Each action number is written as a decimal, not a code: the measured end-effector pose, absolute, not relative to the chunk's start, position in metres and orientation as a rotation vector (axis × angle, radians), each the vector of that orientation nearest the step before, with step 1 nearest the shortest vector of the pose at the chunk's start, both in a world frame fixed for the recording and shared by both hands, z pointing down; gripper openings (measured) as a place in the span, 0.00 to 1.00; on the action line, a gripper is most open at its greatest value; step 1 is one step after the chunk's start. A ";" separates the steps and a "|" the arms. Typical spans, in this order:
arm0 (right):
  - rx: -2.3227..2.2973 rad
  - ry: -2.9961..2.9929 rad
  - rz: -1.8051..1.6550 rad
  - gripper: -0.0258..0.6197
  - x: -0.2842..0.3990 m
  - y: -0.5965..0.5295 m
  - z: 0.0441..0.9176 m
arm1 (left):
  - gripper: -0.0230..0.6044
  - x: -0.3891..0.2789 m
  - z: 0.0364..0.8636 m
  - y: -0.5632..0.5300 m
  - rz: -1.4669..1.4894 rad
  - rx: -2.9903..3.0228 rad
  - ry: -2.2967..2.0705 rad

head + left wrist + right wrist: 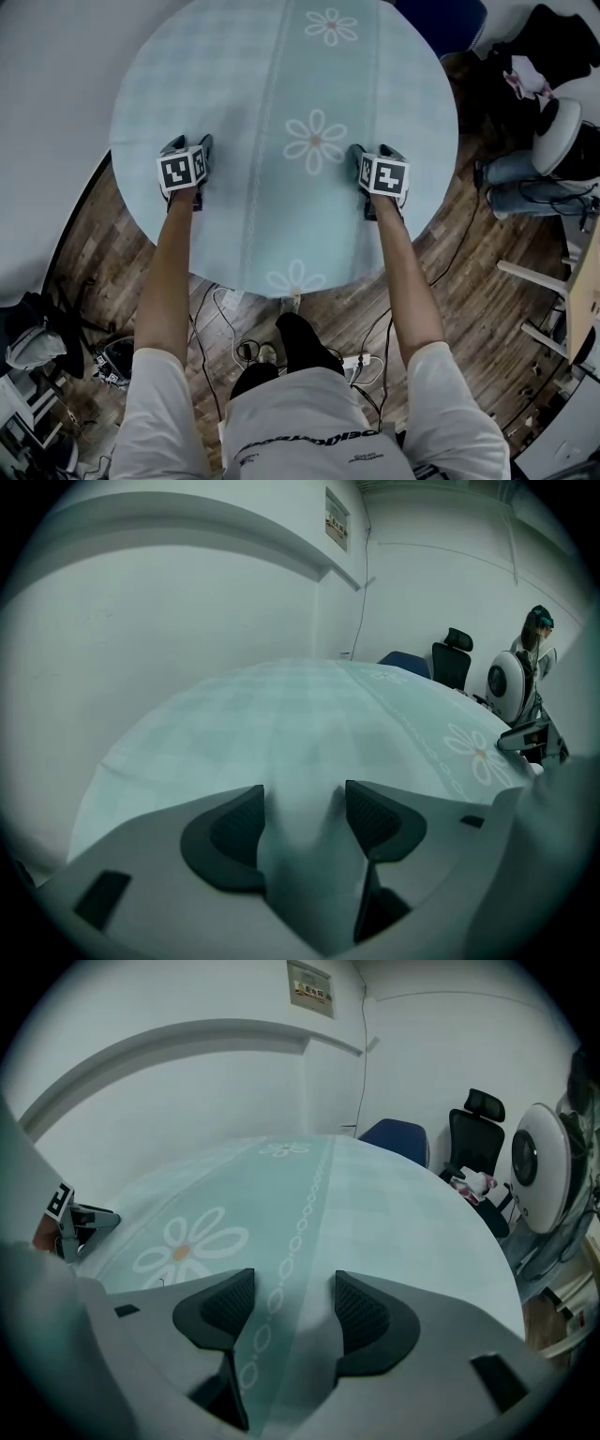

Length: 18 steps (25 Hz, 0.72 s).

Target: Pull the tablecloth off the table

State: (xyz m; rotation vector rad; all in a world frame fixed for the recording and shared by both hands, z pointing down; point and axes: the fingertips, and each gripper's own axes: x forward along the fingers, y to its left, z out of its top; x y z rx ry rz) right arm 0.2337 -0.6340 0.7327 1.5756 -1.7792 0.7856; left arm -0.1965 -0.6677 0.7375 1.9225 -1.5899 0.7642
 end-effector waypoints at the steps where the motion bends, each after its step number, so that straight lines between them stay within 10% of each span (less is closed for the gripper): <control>1: 1.576 -1.777 0.787 0.48 0.234 -0.633 0.732 | 0.48 -0.194 0.739 -0.668 0.764 1.938 -1.579; 18: 1.535 -1.819 0.867 0.09 0.222 -0.622 0.732 | 0.07 -0.173 0.735 -0.659 0.848 2.005 -1.508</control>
